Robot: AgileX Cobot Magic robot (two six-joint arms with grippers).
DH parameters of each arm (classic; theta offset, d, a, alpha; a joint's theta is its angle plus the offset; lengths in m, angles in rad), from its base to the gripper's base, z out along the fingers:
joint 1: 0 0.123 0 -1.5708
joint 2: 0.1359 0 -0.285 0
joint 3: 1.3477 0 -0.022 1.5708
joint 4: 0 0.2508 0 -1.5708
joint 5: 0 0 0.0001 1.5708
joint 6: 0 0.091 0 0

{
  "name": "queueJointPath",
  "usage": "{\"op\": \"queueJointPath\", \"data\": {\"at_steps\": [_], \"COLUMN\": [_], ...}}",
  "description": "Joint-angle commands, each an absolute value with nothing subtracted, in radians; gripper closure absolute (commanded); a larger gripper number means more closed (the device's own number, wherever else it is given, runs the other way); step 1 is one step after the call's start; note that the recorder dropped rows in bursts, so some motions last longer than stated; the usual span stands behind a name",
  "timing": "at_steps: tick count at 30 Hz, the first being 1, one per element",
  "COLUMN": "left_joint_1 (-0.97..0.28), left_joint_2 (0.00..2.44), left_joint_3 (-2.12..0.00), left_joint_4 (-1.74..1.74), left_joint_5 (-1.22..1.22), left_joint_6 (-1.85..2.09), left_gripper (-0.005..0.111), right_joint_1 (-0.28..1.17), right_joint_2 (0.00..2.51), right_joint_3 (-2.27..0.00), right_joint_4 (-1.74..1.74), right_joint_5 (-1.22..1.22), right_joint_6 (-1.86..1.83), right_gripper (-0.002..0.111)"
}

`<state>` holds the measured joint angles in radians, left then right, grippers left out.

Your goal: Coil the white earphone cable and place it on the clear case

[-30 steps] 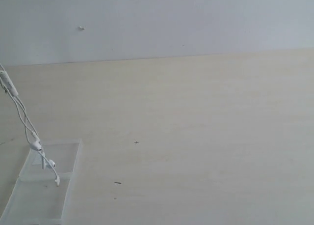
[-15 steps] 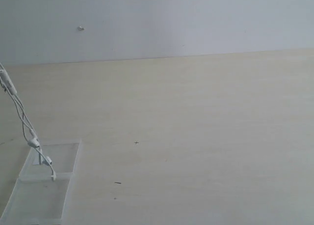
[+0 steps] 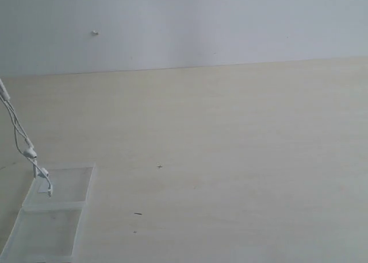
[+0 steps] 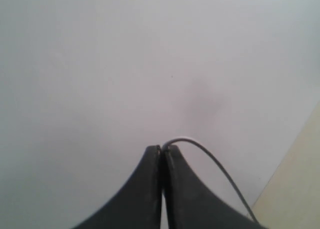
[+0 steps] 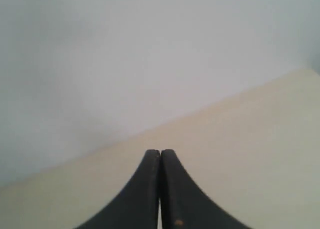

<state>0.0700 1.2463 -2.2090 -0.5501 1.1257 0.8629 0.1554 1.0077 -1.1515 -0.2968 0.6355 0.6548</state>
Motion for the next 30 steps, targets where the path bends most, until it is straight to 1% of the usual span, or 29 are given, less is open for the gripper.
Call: {"op": "queueJointPath", "data": {"at_steps": [1,4,7,9,11,13,15,16,19,22,24,30], "left_joint_1": [0.071,0.071,0.071,0.071,0.071,0.071,0.071,0.071,0.071,0.071,0.071,0.071], "left_joint_2": [1.251,1.251,1.253,1.253,1.253,1.253,1.253,1.253,1.253,1.253,1.253,1.253], "left_joint_3": [-2.213,-2.213,-2.213,-2.213,-2.213,-2.213,-2.213,-2.213,-2.213,-2.213,-2.213,-2.213], "left_joint_4": [-0.549,-0.549,-0.553,-0.553,-0.553,-0.553,-0.553,-0.553,-0.553,-0.556,-0.556,-0.556], "left_joint_5": [1.122,1.122,1.122,1.122,1.122,1.120,1.120,1.120,1.120,1.120,1.120,1.120], "left_joint_6": [0.862,0.862,0.862,0.862,0.862,0.862,0.862,0.862,0.862,0.862,0.862,0.865], "left_gripper": [0.107,0.107,0.107,0.107,0.107,0.107,0.107,0.107,0.107,0.107,0.107,0.107], "right_joint_1": [0.152,0.152,0.184,0.218,0.250,0.272,0.291,0.301,0.338,0.388,0.426,0.526], "right_joint_2": [1.065,1.072,1.064,1.064,1.069,1.073,1.088,1.098,1.134,1.178,1.207,1.286], "right_joint_3": [-1.185,-1.185,-1.185,-1.185,-1.185,-1.185,-1.185,-1.185,-1.185,-1.185,-1.185,-1.185], "right_joint_4": [-0.322,-0.183,0.096,0.298,0.488,0.655,0.802,0.865,0.985,1.019,1.031,1.205], "right_joint_5": [0.826,0.836,0.790,0.781,0.781,0.775,0.774,0.771,0.768,0.783,0.783,0.758], "right_joint_6": [0.311,0.112,-0.127,-0.401,-0.592,-0.709,-0.797,-0.845,-0.912,-0.985,-1.034,-1.176], "right_gripper": [0.108,0.108,0.108,0.108,0.108,0.108,0.104,0.100,0.083,0.071,0.069,0.068]}}
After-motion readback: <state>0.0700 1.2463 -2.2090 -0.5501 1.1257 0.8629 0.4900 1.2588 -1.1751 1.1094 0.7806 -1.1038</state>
